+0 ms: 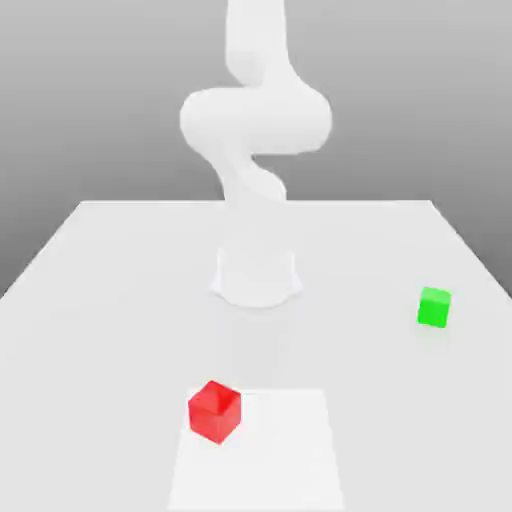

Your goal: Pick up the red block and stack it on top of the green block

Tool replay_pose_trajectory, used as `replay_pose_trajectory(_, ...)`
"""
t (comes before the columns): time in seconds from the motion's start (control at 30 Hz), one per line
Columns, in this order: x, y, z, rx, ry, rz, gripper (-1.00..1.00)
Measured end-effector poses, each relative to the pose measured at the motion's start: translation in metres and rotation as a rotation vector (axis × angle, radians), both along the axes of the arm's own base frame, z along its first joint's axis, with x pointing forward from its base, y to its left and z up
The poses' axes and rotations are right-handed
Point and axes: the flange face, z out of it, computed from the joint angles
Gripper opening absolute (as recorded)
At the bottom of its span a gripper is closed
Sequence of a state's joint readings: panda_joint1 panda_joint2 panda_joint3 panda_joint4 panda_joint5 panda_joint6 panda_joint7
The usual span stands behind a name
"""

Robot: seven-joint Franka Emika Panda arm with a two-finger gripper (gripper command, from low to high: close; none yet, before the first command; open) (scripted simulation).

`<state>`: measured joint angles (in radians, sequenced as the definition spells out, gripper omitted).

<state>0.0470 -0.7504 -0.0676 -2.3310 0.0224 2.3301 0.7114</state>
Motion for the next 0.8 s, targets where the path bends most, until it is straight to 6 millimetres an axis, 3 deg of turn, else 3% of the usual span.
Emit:
replay_pose_trajectory(0.17,0.039,-0.021,-0.072,0.000,0.102,0.129,0.00)
replay_pose_trajectory(0.4,0.073,-0.028,-0.182,-0.030,0.244,0.303,0.00)
replay_pose_trajectory(0.6,0.081,-0.024,-0.274,-0.083,0.361,0.452,0.00)
replay_pose_trajectory(0.8,0.069,-0.020,-0.356,-0.159,0.471,0.597,0.00)
